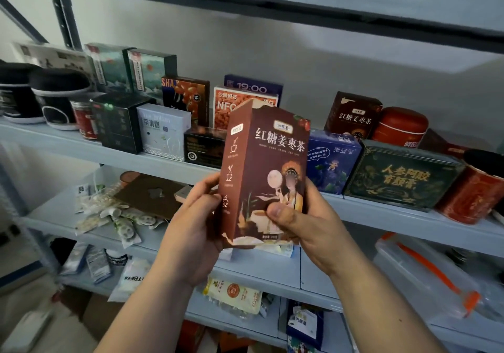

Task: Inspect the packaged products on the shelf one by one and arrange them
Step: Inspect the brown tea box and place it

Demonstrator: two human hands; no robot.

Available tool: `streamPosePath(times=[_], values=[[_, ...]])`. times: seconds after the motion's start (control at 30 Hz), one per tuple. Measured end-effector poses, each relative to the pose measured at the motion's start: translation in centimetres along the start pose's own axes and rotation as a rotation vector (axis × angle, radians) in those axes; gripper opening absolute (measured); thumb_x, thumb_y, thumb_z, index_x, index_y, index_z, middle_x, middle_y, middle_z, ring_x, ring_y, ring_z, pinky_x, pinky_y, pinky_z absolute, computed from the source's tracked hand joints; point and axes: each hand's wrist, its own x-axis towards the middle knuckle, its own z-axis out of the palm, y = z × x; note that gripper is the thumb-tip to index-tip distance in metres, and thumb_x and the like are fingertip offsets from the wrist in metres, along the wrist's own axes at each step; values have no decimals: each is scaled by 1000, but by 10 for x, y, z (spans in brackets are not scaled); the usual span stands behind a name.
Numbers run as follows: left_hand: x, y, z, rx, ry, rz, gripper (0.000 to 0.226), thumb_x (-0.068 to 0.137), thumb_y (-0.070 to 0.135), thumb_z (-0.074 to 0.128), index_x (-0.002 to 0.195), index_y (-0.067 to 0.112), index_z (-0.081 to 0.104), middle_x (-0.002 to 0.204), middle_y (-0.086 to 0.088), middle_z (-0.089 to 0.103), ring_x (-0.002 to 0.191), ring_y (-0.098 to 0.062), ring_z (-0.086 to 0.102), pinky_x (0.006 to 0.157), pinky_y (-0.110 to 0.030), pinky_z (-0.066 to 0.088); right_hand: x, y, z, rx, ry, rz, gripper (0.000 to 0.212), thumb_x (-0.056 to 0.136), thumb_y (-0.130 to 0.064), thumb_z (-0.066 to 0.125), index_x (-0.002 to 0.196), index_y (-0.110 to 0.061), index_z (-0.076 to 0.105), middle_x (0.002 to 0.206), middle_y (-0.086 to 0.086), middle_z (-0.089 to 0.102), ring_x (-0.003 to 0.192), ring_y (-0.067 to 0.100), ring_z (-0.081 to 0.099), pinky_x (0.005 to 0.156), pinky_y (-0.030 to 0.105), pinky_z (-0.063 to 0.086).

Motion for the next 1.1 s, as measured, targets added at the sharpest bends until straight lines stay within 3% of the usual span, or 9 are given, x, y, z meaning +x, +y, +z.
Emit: streamPosePath(times=[0.13, 0.23, 0.37, 0.5, 0.57, 0.7, 0.9, 1.0, 1.1], values=[[3, 0, -16, 177, -12, 118, 30, 92, 21, 67, 120, 29, 72, 123, -13, 70, 102, -30, 69, 73, -45, 59, 3, 12, -2, -8, 68, -52, 78, 67, -26, 87, 136, -34, 50, 126, -3, 73, 119, 21, 69, 94, 37, 58], [3, -4, -31, 339, -142, 167, 85, 63, 43, 95, 139, 30, 59, 138, -5, 63, 126, -27, 62, 91, -48, 57, 6, 20, -6, -74, 116, -99, 89, 63, -17, 94, 138, -37, 50, 123, -3, 73, 118, 21, 69, 92, 39, 59], [6, -9, -35, 375, -144, 235, 85, 59, 37, 97, 135, 38, 59, 138, 1, 62, 132, -23, 57, 102, -47, 53, 8, 29, -7, -161, 134, -117, 76, 58, -8, 93, 116, -47, 63, 112, -2, 76, 108, 19, 73, 90, 35, 60], [7, -13, -39, 374, -119, 248, 78, 60, 15, 92, 126, 46, 65, 136, 0, 65, 132, -26, 58, 103, -42, 53, 7, 35, -8, -188, 145, -83, 78, 58, -9, 98, 126, -13, 61, 107, 4, 77, 104, 21, 74, 87, 33, 59], [7, -13, -40, 380, -128, 249, 79, 62, 8, 91, 124, 49, 65, 136, 1, 65, 131, -24, 58, 103, -40, 53, 7, 36, -8, -212, 149, -74, 78, 61, -9, 94, 130, -7, 59, 108, 4, 77, 105, 20, 74, 90, 34, 59], [7, -14, -41, 379, -127, 239, 75, 64, 10, 86, 128, 43, 64, 136, -2, 65, 131, -25, 58, 98, -36, 55, 7, 36, -5, -218, 159, -78, 76, 61, -1, 95, 127, -20, 61, 107, -1, 77, 105, 18, 73, 89, 32, 58], [4, -11, -33, 362, -85, 115, 77, 59, 50, 95, 128, 36, 65, 132, -3, 67, 117, -28, 68, 86, -45, 59, 3, 17, -2, 88, 164, -23, 97, 54, -40, 101, 140, -33, 57, 131, 3, 69, 121, 25, 68, 89, 42, 60], [4, -14, -31, 327, -85, 67, 82, 61, 48, 95, 133, 25, 62, 132, -7, 67, 115, -34, 69, 93, -54, 55, 0, 10, -2, 145, 163, -5, 95, 48, -51, 100, 133, -34, 60, 125, 1, 73, 117, 24, 70, 83, 35, 61], [5, -18, -28, 285, -62, 20, 66, 75, 34, 83, 135, 18, 59, 127, -11, 70, 112, -34, 70, 93, -53, 54, -4, 9, -2, 174, 174, -8, 94, 52, -55, 97, 135, -33, 59, 128, 2, 72, 120, 26, 68, 87, 37, 60]])
